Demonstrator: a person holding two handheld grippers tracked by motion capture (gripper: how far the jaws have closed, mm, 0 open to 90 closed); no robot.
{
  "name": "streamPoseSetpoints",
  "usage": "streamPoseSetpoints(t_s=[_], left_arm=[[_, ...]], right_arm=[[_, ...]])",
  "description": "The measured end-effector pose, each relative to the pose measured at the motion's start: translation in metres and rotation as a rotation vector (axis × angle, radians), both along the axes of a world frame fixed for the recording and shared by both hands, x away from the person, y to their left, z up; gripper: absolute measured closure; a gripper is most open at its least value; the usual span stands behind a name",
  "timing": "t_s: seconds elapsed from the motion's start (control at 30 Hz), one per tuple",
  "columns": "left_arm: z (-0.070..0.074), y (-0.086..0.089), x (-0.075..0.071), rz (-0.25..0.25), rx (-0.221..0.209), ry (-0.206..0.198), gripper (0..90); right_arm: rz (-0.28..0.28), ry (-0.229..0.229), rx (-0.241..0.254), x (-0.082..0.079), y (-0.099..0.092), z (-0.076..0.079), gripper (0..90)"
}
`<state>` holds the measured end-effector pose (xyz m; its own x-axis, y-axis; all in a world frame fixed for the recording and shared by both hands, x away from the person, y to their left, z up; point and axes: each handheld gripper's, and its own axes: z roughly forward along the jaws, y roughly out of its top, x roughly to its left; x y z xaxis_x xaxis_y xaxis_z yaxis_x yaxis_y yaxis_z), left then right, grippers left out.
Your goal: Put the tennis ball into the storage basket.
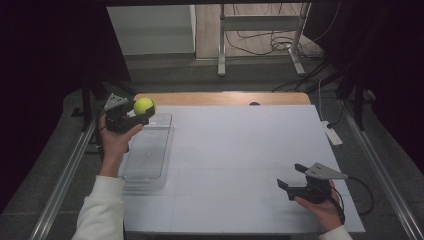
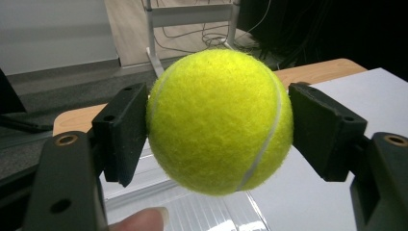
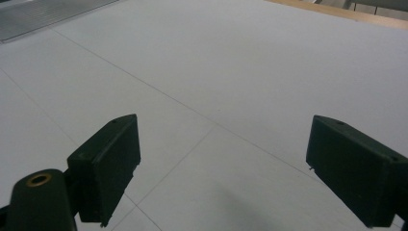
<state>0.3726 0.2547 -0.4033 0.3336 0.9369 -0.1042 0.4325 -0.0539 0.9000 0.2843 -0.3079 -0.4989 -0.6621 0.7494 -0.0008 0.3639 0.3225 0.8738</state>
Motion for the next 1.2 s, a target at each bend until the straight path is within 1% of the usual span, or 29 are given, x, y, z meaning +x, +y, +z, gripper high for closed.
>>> streamPoseSetpoints(t_s=[0.2, 0.5, 0.63, 0.8, 0.93, 1.2], left_arm=[[-0.002, 0.000, 0.009, 0.020, 0.027, 0.029, 26.6], [-0.007, 0.005, 0.017, 0.038, 0.042, 0.061, 26.6], [-0.011, 0.007, 0.021, 0.051, 0.052, 0.066, 26.6], [-0.015, 0.011, 0.025, 0.070, 0.064, 0.086, 26.6], [-0.018, 0.015, 0.028, 0.078, 0.061, 0.104, 26.6], [-0.022, 0.018, 0.032, 0.083, 0.061, 0.123, 26.6]], right_arm=[[0.001, -0.001, 0.003, 0.000, -0.001, 0.000, 12.3], [-0.003, -0.001, -0.002, -0.001, -0.001, 0.000, 12.4], [-0.001, -0.001, -0.002, 0.000, -0.001, 0.000, 12.4], [-0.004, -0.001, -0.002, -0.001, -0.001, 0.000, 12.5], [-0.004, -0.001, -0.002, -0.001, -0.001, 0.000, 12.5], [-0.004, 0.001, -0.004, -0.001, -0.001, 0.000, 12.5]])
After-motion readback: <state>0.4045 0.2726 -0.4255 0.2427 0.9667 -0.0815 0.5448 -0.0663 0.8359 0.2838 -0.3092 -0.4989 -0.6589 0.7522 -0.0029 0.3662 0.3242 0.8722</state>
